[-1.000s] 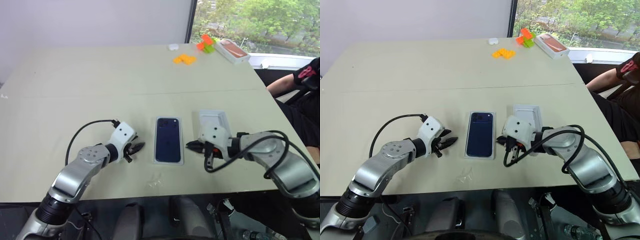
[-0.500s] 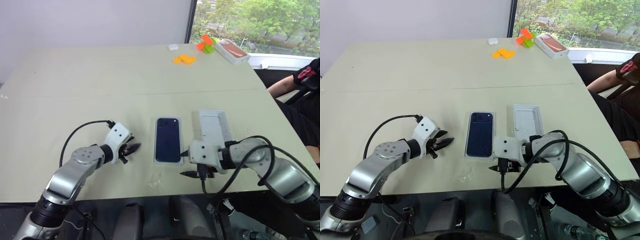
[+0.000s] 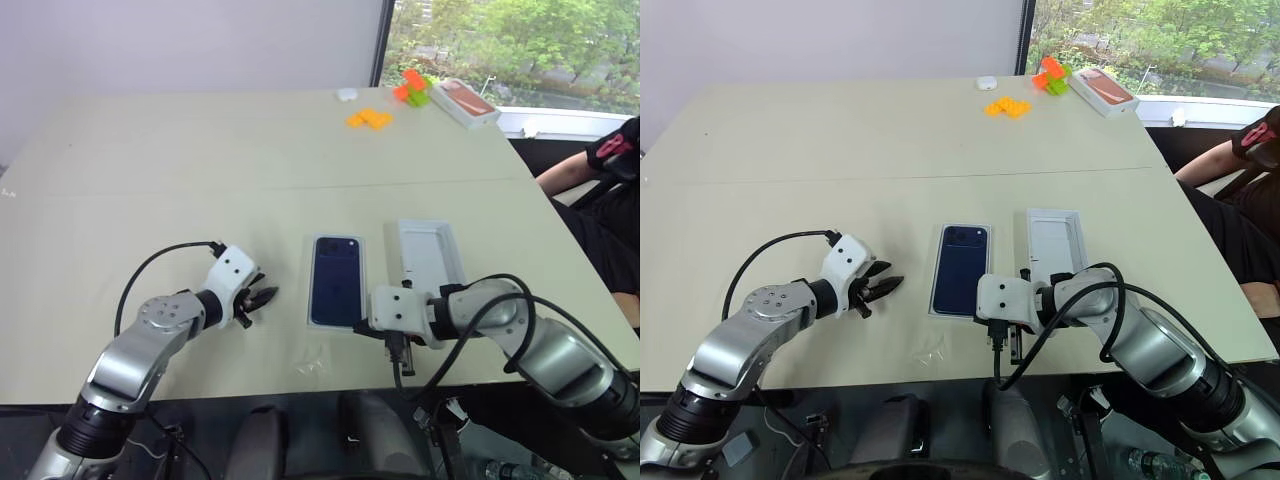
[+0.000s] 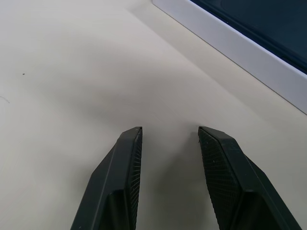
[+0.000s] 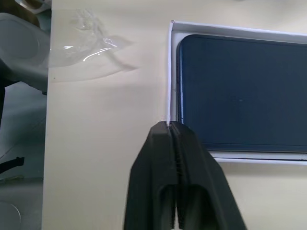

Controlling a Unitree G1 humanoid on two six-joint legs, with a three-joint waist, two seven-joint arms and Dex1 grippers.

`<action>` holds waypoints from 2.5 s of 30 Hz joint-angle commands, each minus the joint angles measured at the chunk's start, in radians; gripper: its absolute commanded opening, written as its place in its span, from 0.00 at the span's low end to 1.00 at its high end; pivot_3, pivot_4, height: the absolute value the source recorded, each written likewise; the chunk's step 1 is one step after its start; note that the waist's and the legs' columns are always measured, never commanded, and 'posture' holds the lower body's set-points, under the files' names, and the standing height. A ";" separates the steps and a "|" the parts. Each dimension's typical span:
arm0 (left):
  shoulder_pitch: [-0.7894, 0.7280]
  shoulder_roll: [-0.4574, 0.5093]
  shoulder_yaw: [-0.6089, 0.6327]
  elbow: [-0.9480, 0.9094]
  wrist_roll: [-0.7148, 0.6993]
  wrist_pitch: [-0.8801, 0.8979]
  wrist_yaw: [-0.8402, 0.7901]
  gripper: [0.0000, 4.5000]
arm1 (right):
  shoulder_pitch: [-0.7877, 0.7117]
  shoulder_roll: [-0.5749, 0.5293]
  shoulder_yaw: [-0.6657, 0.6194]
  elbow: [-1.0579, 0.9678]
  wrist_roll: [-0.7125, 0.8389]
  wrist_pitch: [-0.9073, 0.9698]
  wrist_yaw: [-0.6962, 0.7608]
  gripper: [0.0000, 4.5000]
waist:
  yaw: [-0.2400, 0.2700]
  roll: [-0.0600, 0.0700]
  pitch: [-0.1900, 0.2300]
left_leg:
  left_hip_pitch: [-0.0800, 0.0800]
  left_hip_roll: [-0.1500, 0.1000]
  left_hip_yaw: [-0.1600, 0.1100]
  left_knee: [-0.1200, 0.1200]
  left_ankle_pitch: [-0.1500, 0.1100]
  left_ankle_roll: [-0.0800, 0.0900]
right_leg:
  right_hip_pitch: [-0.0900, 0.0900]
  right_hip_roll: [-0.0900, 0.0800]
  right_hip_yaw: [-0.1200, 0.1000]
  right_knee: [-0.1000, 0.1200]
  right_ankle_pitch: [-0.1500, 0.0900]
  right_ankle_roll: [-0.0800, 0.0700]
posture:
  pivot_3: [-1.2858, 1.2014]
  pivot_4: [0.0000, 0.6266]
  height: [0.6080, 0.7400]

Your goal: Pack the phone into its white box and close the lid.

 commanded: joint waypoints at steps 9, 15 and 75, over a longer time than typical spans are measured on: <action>-0.012 -0.009 0.022 -0.017 0.017 -0.007 -0.001 0.44 | 0.058 -0.065 -0.070 -0.040 0.010 0.019 0.010 0.01 | 0.004 0.000 0.000 | 0.000 -0.001 0.000 0.000 0.000 0.000 | 0.001 -0.001 0.000 0.000 0.000 0.000 | 0.52 0.24 1.00; -0.015 -0.011 0.020 -0.011 0.021 -0.011 -0.006 0.44 | 0.103 -0.106 -0.106 -0.054 0.027 0.001 0.028 0.01 | 0.003 0.000 0.000 | 0.001 -0.001 0.000 0.001 0.000 0.000 | 0.002 -0.001 0.000 0.000 0.000 0.000 | 0.52 0.24 1.00; -0.009 0.046 0.042 -0.019 -0.007 -0.272 -0.347 0.44 | -0.322 0.252 -0.435 0.231 0.331 0.920 -0.680 0.59 | 0.001 0.001 0.000 | -0.001 0.001 0.000 0.001 -0.002 0.003 | 0.001 -0.001 0.000 0.000 0.003 -0.004 | 0.52 0.24 1.00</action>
